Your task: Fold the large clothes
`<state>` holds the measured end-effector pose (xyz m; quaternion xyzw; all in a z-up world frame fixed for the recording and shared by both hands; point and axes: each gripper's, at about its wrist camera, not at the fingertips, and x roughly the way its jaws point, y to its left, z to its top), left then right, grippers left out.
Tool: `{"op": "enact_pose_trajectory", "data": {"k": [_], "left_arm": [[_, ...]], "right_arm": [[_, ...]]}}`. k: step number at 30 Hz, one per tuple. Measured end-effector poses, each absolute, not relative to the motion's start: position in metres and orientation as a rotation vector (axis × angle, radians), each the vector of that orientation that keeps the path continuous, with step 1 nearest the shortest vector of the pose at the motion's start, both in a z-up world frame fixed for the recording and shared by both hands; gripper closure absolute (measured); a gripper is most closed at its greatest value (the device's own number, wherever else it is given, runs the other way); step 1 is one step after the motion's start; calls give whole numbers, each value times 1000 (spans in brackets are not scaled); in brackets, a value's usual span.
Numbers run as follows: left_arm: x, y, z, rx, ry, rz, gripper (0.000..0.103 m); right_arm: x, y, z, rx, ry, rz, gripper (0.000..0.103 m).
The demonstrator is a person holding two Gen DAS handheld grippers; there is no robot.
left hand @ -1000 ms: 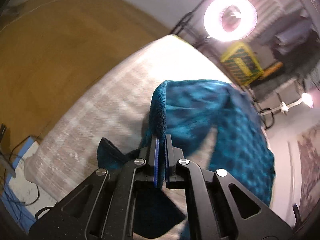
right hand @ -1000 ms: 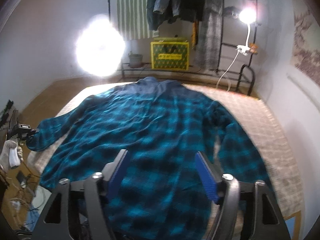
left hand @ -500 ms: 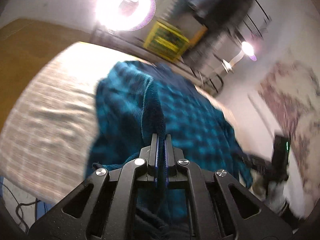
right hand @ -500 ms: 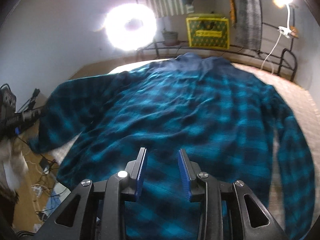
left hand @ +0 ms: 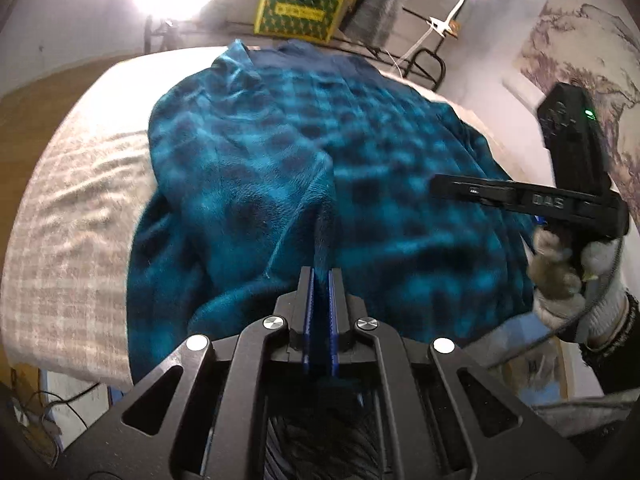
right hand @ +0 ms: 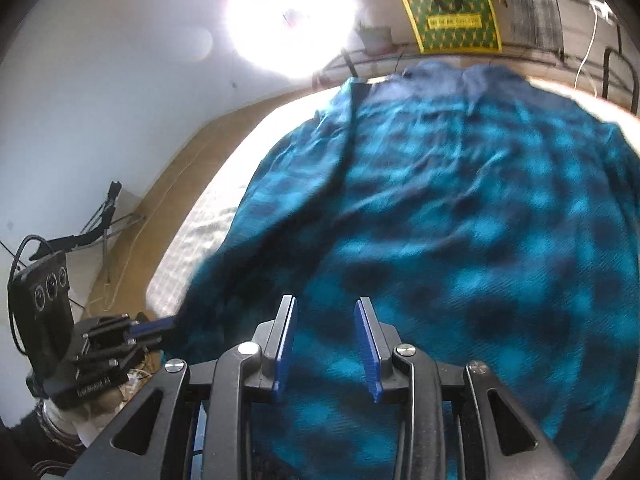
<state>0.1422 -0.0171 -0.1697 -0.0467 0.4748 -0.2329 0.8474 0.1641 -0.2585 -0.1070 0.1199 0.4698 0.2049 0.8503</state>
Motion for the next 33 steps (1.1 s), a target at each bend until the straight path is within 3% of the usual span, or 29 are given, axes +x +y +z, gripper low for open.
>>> {"op": "enact_pose_trajectory", "data": {"k": [2, 4, 6, 8, 14, 17, 21, 24, 33], "left_arm": [[137, -9, -169, -125, 1025, -503, 93], [128, 9, -167, -190, 1015, -492, 69], [119, 37, -165, -277, 990, -443, 57], [118, 63, -175, -369, 1005, -387, 57], [122, 100, -218, -601, 1083, -343, 57], [131, 94, -221, -565, 1043, -336, 57], [149, 79, -232, -534, 1048, -381, 57], [154, 66, -235, -507, 1071, -449, 98], [111, 21, -180, -495, 1016, -684, 97]], "right_arm": [[163, -254, -114, 265, 1010, 446, 69], [159, -248, -119, 275, 1024, 475, 65], [151, -243, -121, 275, 1024, 509, 61], [145, -237, -126, 273, 1037, 536, 50], [130, -210, -139, 317, 1100, 645, 46], [127, -200, -138, 323, 1100, 661, 39], [137, -194, -133, 310, 1094, 640, 39], [139, -198, -128, 324, 1088, 634, 39], [143, -216, -129, 360, 1092, 590, 39]]}}
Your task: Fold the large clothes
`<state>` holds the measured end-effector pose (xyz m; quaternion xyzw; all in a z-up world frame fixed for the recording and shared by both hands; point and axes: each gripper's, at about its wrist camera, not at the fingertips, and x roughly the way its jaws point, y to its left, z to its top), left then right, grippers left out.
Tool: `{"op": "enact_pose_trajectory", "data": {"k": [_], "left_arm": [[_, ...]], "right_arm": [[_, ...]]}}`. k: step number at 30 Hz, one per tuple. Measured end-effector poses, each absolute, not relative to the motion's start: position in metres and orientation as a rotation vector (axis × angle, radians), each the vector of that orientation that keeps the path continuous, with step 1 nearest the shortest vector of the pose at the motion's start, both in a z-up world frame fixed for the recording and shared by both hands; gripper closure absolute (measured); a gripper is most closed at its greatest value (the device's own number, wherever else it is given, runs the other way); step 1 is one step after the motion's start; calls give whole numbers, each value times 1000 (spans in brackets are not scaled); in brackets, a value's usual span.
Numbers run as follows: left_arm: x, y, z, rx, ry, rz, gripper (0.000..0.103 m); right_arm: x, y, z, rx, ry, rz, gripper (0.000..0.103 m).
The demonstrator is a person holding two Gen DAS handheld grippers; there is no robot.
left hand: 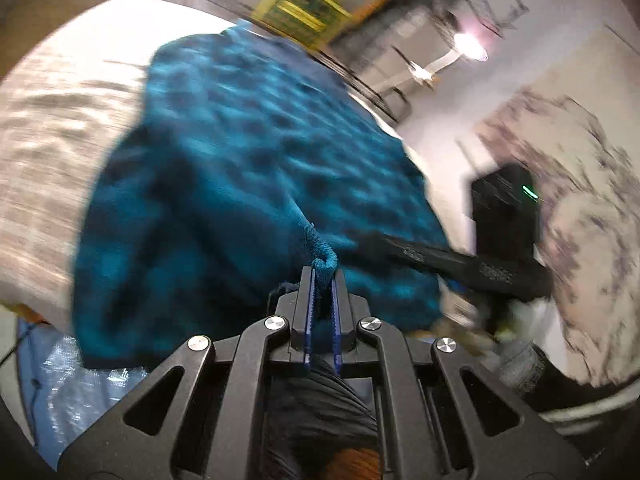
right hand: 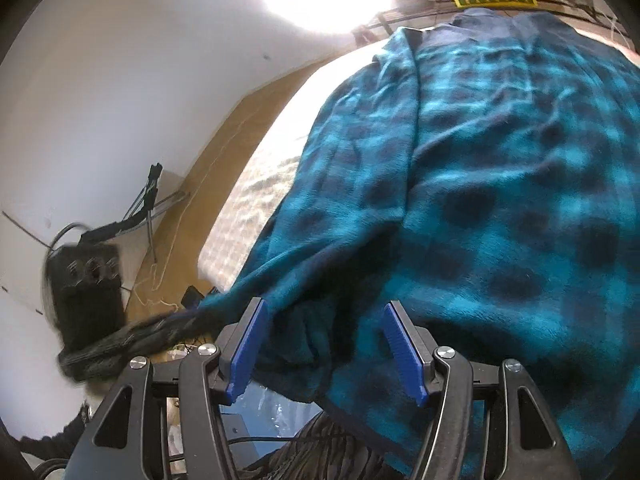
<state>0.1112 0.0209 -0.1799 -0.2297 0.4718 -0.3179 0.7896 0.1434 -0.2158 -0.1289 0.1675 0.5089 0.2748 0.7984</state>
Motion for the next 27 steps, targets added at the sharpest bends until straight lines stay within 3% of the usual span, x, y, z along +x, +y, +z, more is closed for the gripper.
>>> {"op": "enact_pose_trajectory", "data": {"k": [5, 16, 20, 23, 27], "left_arm": [[93, -12, -181, -439, 1091, -783, 95], [93, 83, -219, -691, 1076, -478, 91], [90, 58, -216, -620, 1083, -551, 91], [90, 31, -223, -643, 1113, -642, 91], [85, -3, -224, -587, 1148, -725, 91]], "right_arm": [[141, -233, -136, 407, 1114, 559, 39], [127, -209, -154, 420, 1220, 643, 38], [125, -196, -156, 515, 1232, 715, 37], [132, -193, -150, 514, 1221, 688, 27], [143, -187, -152, 446, 1265, 624, 30]]}}
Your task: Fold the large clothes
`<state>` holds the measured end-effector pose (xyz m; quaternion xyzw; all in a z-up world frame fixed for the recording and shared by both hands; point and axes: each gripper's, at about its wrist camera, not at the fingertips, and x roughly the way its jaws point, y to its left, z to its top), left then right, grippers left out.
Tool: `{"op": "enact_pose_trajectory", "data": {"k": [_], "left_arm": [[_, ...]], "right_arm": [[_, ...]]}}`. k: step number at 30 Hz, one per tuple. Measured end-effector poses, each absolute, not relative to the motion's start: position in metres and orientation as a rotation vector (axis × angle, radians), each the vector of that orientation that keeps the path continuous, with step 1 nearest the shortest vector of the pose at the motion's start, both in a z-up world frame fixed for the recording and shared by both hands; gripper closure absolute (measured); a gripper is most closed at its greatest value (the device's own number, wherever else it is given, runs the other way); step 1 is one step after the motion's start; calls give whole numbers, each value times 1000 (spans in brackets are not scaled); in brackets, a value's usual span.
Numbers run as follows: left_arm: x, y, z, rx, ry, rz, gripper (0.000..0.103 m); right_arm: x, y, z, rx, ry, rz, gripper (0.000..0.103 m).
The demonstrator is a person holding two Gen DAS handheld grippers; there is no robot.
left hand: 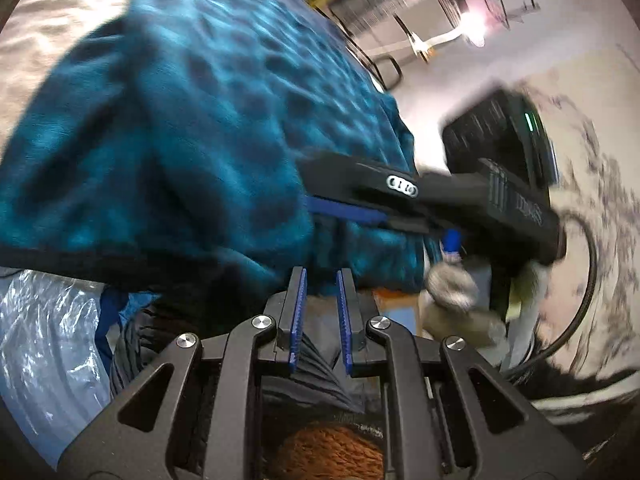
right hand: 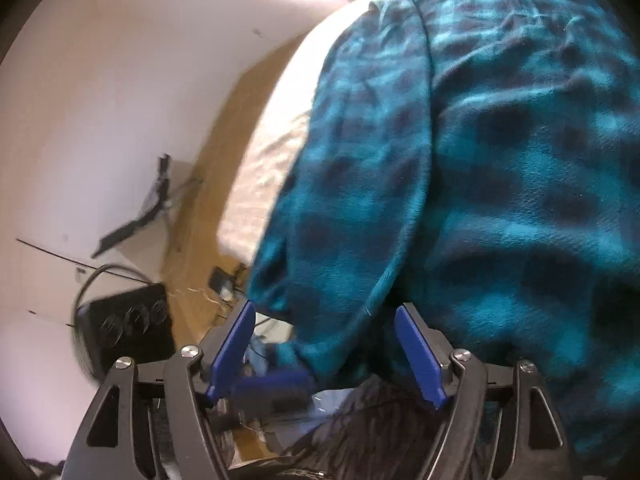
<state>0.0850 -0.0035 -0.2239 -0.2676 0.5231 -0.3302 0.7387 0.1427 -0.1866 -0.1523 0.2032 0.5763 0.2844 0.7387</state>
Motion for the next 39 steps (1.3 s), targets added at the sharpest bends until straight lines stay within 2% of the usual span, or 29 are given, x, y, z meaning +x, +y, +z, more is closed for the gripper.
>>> {"op": "enact_pose_trajectory", "data": {"k": [1, 3, 4, 5, 8, 10, 12, 13, 15, 16, 17, 18, 19, 24, 25, 27, 28, 29, 31, 35, 37, 39], "left_arm": [[81, -7, -222, -567, 1148, -736, 91], [78, -3, -216, -555, 1140, -735, 91], [75, 4, -212, -561, 1129, -723, 91], [73, 13, -209, -574, 1119, -707, 91], [70, 53, -203, -675, 1057, -623, 89], [70, 78, -204, -730, 1024, -550, 71], [71, 93, -208, -744, 1011, -489, 62], [71, 96, -210, -733, 1011, -473, 61], [78, 92, -219, -717, 1035, -481, 61], [80, 91, -225, -720, 1053, -499, 61], [83, 85, -231, -722, 1067, -516, 61], [84, 76, -236, -723, 1082, -546, 61], [85, 66, -237, -723, 1090, -571, 61], [74, 30, -236, -694, 1097, -687, 61], [73, 25, -236, -687, 1101, -692, 61], [73, 21, -238, -677, 1108, -684, 61], [74, 21, -237, -679, 1107, -679, 61], [74, 22, -236, -682, 1107, -678, 61], [70, 29, -229, -690, 1093, -684, 61], [63, 67, -210, -781, 1007, -641, 59], [64, 92, -209, -868, 971, -593, 48], [69, 112, -215, -967, 950, -552, 43]], "right_arm": [[144, -183, -155, 413, 1282, 615, 36], [143, -177, -163, 357, 1315, 628, 65], [142, -175, -167, 348, 1337, 651, 87], [141, -172, -172, 358, 1357, 675, 94], [144, -168, -171, 418, 1346, 717, 103], [145, -169, -163, 473, 1308, 751, 103], [148, -169, -151, 496, 1266, 769, 103], [147, -170, -146, 475, 1250, 755, 103], [147, -172, -138, 404, 1228, 694, 97], [149, -174, -138, 388, 1230, 675, 80], [150, -178, -140, 389, 1240, 642, 49], [152, -182, -143, 402, 1257, 604, 39], [153, -186, -146, 420, 1271, 576, 34], [157, -189, -167, 481, 1365, 569, 35], [159, -189, -171, 475, 1381, 573, 38], [160, -179, -178, 435, 1411, 596, 53], [162, -172, -180, 423, 1419, 614, 76], [163, -170, -183, 420, 1428, 624, 85], [165, -172, -184, 506, 1418, 673, 94], [167, -193, -171, 927, 1277, 846, 95], [169, -200, -170, 1122, 1192, 926, 95], [170, -205, -170, 1284, 1116, 978, 95]]}}
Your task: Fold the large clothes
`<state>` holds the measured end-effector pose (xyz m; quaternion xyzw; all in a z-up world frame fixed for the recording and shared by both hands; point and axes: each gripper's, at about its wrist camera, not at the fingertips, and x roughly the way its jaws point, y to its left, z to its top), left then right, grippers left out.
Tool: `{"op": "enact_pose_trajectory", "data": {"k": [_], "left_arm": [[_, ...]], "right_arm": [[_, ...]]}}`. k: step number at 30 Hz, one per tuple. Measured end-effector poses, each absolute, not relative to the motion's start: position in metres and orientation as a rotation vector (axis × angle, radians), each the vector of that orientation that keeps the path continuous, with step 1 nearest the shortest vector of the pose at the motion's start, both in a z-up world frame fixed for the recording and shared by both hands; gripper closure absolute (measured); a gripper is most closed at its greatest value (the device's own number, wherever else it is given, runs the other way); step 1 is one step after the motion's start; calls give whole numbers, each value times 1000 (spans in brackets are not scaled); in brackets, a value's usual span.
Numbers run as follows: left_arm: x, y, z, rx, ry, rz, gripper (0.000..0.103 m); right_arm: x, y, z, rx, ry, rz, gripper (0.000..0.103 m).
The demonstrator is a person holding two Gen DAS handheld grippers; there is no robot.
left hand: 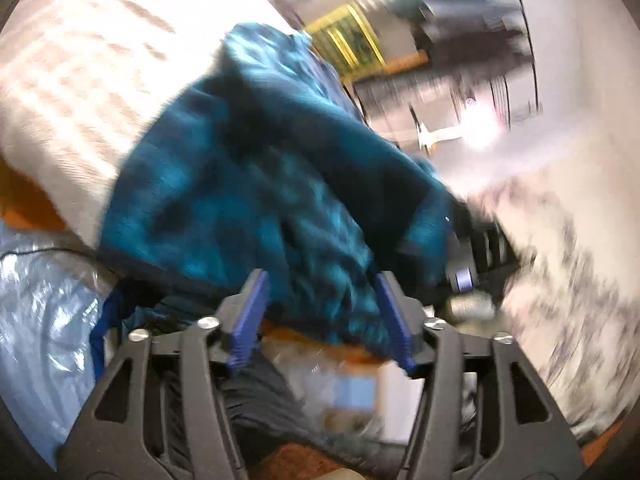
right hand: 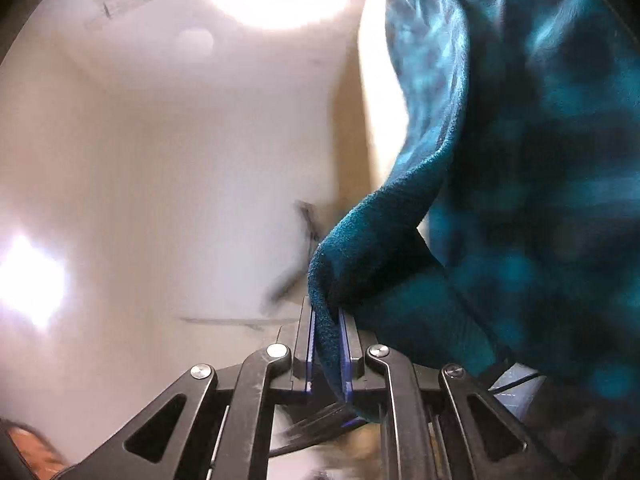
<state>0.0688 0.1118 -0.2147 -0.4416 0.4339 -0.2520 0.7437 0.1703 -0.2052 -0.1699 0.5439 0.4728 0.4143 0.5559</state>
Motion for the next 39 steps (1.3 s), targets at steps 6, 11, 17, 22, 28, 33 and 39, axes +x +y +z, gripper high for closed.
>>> {"op": "enact_pose_trajectory", "data": {"k": [6, 11, 17, 22, 28, 33, 39], "left_arm": [[100, 118, -245, -1322, 880, -658, 21], [121, 107, -280, -1542, 860, -681, 20], [127, 123, -262, -1464, 839, -646, 103], [122, 159, -210, -1200, 821, -535, 103], [89, 168, -203, -970, 931, -421, 82], [66, 145, -233, -959, 1018, -449, 56], [50, 134, -242, -967, 1023, -440, 56]], "right_arm": [[166, -195, -183, 1446, 1080, 1025, 95], [160, -186, -200, 1551, 1069, 1079, 95], [163, -184, -200, 1374, 1134, 1009, 86], [156, -189, -183, 946, 1237, 884, 28], [149, -197, -169, 559, 1273, 707, 30], [171, -196, -170, 626, 1275, 696, 30], [192, -160, -187, 571, 1349, 624, 45]]}}
